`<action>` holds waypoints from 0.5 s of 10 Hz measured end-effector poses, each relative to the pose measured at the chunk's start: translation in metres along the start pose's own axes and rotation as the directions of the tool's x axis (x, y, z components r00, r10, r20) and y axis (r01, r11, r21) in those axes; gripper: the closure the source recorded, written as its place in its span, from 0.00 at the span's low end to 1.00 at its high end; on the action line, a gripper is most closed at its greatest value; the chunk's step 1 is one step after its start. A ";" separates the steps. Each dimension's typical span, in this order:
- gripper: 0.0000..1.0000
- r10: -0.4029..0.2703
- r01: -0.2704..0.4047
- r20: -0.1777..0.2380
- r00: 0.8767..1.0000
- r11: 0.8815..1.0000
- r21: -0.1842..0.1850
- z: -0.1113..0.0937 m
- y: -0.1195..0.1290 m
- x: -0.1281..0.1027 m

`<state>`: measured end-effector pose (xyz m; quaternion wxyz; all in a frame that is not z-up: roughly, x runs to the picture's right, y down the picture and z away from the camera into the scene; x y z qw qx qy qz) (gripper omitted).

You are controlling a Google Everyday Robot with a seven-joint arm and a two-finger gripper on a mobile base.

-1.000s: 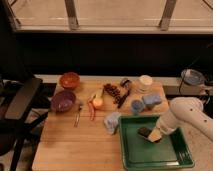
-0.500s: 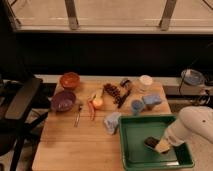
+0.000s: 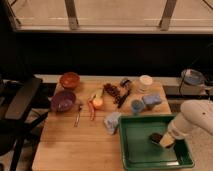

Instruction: Wipe tray with eraser

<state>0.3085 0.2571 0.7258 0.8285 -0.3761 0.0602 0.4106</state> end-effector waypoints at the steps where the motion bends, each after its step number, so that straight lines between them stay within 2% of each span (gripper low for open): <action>1: 1.00 -0.011 0.011 0.002 1.000 1.000 -0.003 0.003 -0.002 -0.006; 3: 1.00 -0.035 0.035 0.012 0.999 0.999 -0.019 0.010 0.008 -0.015; 5: 1.00 -0.067 0.068 0.024 0.997 0.997 -0.043 0.020 0.030 -0.026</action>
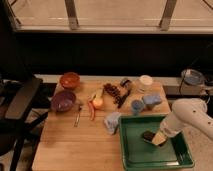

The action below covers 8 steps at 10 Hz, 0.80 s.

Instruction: Wipe tray with eraser

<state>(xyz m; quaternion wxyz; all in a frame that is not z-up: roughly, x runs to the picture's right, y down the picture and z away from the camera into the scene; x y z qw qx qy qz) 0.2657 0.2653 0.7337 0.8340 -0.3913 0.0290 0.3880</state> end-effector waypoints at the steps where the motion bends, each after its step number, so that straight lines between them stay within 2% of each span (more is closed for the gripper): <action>1: 1.00 0.000 0.000 -0.001 1.000 1.000 -0.012 0.003 0.008 0.004; 3: 1.00 0.013 -0.013 -0.011 1.000 0.999 -0.035 0.005 0.029 0.022; 5: 1.00 0.059 -0.060 -0.028 0.998 0.998 -0.032 0.000 0.039 0.047; 8: 1.00 0.103 -0.102 -0.071 0.992 0.995 0.018 -0.017 0.015 0.071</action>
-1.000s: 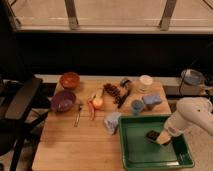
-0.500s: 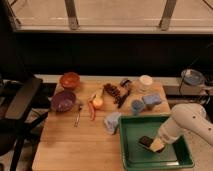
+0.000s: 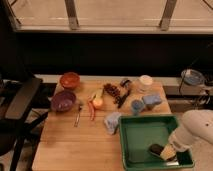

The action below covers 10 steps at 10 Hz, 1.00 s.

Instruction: Wipe tray with eraser

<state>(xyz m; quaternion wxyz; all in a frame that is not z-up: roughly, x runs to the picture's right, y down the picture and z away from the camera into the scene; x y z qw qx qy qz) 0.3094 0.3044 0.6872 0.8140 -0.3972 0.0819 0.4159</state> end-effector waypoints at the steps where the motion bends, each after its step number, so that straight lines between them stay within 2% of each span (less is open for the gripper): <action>1: 1.00 -0.001 0.001 -0.022 1.000 1.000 0.022 -0.005 -0.015 -0.005; 3: 1.00 -0.015 0.016 -0.042 0.999 0.999 0.032 -0.005 -0.033 -0.023; 5: 1.00 -0.063 0.065 -0.054 0.997 0.998 0.023 0.006 -0.038 -0.049; 8: 1.00 -0.144 0.143 -0.040 0.989 0.990 -0.018 0.022 -0.011 -0.079; 10: 1.00 -0.178 0.177 -0.033 0.983 0.983 -0.053 0.031 0.012 -0.083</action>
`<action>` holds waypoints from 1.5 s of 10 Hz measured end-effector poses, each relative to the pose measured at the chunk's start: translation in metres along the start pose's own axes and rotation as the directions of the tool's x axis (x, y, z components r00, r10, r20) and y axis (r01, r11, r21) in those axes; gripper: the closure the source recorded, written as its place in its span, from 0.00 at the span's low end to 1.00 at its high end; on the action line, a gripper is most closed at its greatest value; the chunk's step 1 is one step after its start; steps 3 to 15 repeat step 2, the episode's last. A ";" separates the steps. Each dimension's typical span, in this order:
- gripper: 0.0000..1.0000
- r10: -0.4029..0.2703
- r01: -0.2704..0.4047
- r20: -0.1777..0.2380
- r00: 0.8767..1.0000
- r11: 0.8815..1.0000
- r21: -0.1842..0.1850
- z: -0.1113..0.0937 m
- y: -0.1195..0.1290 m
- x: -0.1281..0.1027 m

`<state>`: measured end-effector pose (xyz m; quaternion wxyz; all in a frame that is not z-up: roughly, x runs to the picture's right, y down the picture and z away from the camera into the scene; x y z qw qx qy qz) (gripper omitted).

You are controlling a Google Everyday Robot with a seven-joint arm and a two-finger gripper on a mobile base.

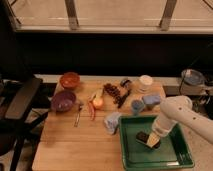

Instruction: Wipe tray with eraser

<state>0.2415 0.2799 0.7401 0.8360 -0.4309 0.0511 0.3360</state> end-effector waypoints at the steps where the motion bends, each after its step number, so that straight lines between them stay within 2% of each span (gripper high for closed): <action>1: 1.00 -0.010 0.010 -0.009 1.000 1.000 -0.013 0.004 0.013 0.005; 2: 1.00 -0.003 0.003 -0.023 1.000 1.000 -0.015 0.006 0.022 0.015; 15: 1.00 -0.003 0.003 -0.023 1.000 1.000 -0.015 0.006 0.022 0.015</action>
